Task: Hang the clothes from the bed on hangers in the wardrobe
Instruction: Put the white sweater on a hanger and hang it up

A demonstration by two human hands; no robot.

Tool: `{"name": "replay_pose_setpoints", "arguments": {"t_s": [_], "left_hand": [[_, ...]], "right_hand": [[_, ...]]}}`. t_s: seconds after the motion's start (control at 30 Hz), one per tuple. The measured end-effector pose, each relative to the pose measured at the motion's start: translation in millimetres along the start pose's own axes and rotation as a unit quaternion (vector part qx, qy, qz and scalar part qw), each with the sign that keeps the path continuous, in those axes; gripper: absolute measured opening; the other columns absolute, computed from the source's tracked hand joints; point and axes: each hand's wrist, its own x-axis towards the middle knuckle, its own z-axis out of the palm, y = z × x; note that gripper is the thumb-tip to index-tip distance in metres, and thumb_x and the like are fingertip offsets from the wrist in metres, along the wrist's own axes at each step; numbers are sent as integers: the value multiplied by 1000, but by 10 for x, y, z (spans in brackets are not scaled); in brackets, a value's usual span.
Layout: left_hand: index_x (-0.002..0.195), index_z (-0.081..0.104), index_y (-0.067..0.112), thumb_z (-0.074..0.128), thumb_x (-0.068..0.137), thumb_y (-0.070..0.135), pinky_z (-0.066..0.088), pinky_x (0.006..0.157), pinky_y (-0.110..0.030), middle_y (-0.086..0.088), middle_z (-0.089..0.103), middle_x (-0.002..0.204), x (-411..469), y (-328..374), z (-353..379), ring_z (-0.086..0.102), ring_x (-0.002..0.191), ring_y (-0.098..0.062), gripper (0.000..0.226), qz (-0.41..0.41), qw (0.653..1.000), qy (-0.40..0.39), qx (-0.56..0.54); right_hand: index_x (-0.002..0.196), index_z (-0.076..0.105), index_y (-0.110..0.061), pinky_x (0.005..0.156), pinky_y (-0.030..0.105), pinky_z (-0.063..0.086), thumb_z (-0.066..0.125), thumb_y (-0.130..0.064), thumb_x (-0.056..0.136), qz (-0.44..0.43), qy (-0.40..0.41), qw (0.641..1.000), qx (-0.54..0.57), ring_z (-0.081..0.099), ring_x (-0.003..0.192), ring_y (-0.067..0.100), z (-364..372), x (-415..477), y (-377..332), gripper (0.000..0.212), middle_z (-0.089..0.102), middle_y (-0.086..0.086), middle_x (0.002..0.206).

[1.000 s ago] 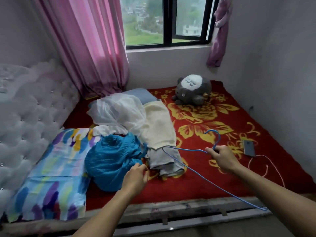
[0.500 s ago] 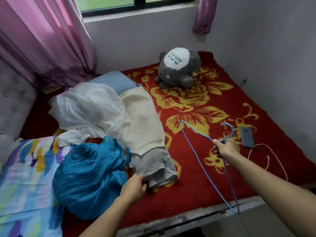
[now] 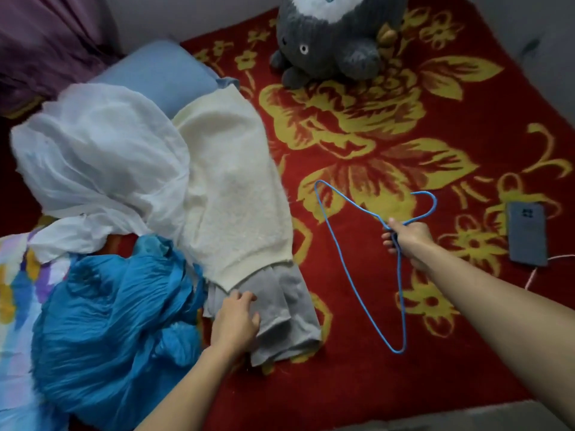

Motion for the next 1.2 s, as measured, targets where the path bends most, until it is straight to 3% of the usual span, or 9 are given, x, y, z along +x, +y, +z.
{"name": "replay_pose_setpoints", "arguments": {"t_s": [0.1,0.17,0.23,0.4,0.53,0.73,0.83,0.97,1.2], "left_hand": [[133,47,15,63,85,28,40,93,-38,-9,45,131,536,-180,197,46,117,-28,52,1,995,79,58],[139,41,12,68,82,28,33,102,-45,-18,38,142,877,-339,271,37,129,-36,65,-19,992,93,78],[143,36,15,71,79,33,31,104,-48,-19,31,148,1163,-516,333,31,133,-37,75,-42,991,84,91],[114,63,16,53,73,14,44,80,-44,-14,58,113,1491,-756,399,55,98,-38,42,-2,986,163,31],[88,61,7,54,75,6,40,66,-42,-22,63,85,1451,-715,284,58,81,-41,15,4,979,200,-48],[73,55,16,53,71,33,29,53,-33,3,54,62,912,-678,-238,50,60,-21,17,117,968,172,-142],[65,56,16,58,70,30,35,52,-36,5,53,57,513,-711,-474,52,58,-16,15,155,960,130,-192],[65,56,24,65,68,44,40,54,-33,8,54,57,64,-1016,-571,54,58,-10,23,151,968,40,-194],[64,52,16,54,79,64,36,58,-32,10,48,58,-578,-1280,-853,46,56,-8,50,145,954,-14,-261]], "right_hand": [[77,59,-9,38,20,47,51,-33,99,25,31,999,-20,60,39,6,44,488,366,34,64,5,58],[80,68,-6,64,37,59,56,-41,94,13,72,990,-119,72,69,25,4,724,637,39,71,19,80],[93,73,-3,84,42,50,58,-45,92,-12,106,963,-247,66,98,38,-75,784,820,44,70,23,101],[126,57,-13,94,44,43,64,-32,88,-169,159,894,-383,49,118,38,-36,366,952,43,55,17,124],[122,61,-18,89,43,47,68,-22,81,-343,35,835,-429,51,111,31,616,-12,918,41,55,7,118],[150,26,-27,101,46,39,75,-43,73,-403,-101,758,-504,32,135,27,1954,-507,685,93,30,5,151],[142,40,-22,96,44,41,64,-40,81,-417,-84,770,-475,41,126,30,2254,-697,668,69,42,5,142],[105,67,-15,82,41,47,33,-41,81,-390,-92,861,-313,59,101,30,2133,-1067,688,50,64,6,109],[82,71,-7,72,40,47,36,-28,76,-329,-17,927,-176,61,78,25,1526,-2022,434,41,70,8,80]]}}
